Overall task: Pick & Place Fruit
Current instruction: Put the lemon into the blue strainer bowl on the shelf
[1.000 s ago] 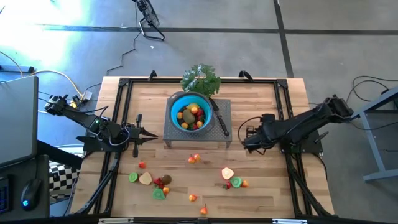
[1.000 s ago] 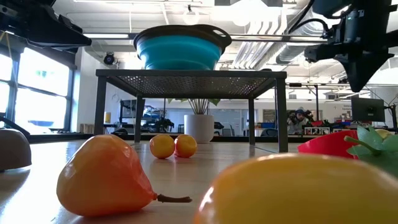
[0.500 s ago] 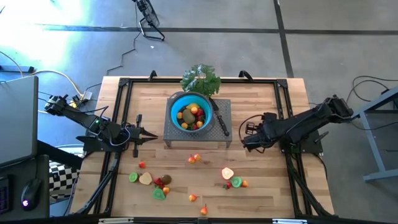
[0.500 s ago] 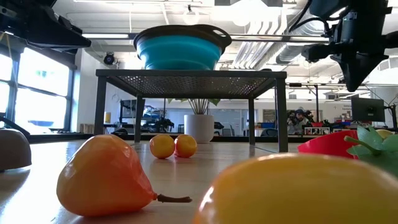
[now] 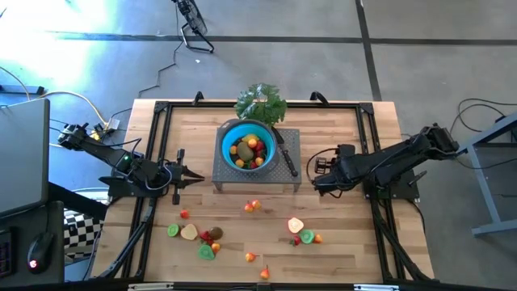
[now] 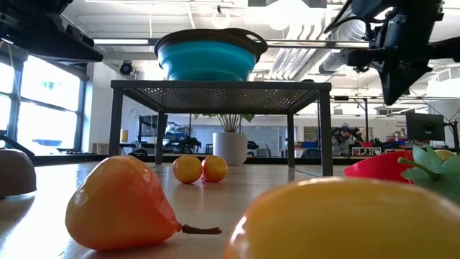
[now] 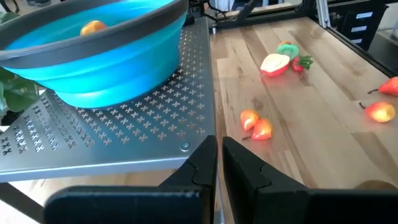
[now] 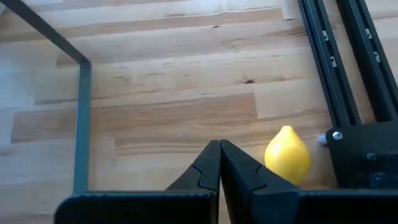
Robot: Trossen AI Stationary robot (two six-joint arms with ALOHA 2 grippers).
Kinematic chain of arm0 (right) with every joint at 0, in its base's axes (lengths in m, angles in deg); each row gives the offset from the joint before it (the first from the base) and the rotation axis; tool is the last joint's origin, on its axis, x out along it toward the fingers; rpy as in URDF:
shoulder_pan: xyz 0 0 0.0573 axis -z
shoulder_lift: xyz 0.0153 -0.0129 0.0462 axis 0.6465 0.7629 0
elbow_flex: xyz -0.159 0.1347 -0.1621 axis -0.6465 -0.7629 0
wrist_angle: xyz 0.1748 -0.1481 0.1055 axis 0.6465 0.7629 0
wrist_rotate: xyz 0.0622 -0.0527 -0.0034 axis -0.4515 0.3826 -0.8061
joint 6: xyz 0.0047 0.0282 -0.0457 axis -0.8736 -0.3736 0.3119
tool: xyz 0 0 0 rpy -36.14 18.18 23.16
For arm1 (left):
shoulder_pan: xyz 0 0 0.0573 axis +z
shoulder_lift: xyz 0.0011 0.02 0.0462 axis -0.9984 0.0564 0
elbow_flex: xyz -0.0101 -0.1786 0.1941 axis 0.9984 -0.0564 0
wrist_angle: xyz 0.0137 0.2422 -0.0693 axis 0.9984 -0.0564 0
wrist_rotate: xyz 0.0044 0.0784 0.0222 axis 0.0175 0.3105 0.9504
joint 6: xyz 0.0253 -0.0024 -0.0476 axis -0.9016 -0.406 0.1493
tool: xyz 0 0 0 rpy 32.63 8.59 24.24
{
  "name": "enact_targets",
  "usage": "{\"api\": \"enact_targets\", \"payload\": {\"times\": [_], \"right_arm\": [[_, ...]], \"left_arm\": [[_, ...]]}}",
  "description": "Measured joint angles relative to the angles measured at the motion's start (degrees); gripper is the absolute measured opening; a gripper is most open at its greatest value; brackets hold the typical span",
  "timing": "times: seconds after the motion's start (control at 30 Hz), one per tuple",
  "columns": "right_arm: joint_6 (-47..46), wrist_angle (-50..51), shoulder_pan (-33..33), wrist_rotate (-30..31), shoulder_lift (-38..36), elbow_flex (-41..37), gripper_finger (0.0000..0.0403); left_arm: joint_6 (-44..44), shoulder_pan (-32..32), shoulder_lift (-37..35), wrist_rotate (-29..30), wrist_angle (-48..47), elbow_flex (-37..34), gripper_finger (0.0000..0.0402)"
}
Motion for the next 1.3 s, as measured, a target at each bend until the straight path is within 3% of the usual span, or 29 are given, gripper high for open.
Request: {"api": "enact_targets", "payload": {"times": [0.17, 0.53, 0.73, 0.87, 1.3], "right_arm": [[0.0, 0.35, 0.92, 0.04, 0.58, -0.86, 0.0003], [0.8, -4.91, 7.29, -3.23, 0.63, -11.16, 0.0003], [10.04, -9.12, 10.77, -3.63, 0.65, -13.3, 0.0003], [19.0, -8.95, 14.06, -7.79, 1.91, -13.29, 0.0003], [37.61, -6.88, 18.91, -12.52, 10.95, -13.29, 0.0003]], "left_arm": [[-0.14, 0.0, 0.02, 0.0, -1.09, 0.0, 0.0022], [-0.15, 0.0, 0.02, 0.37, -1.63, 0.0, 0.0022], [-0.15, 0.0, 0.0, 0.42, -1.63, 0.0, 0.0022], [-0.16, 0.0, 0.02, 0.43, -1.63, 0.0, 0.0022], [-0.17, 0.0, 0.02, 0.57, -1.63, 0.0, 0.0022]]}}
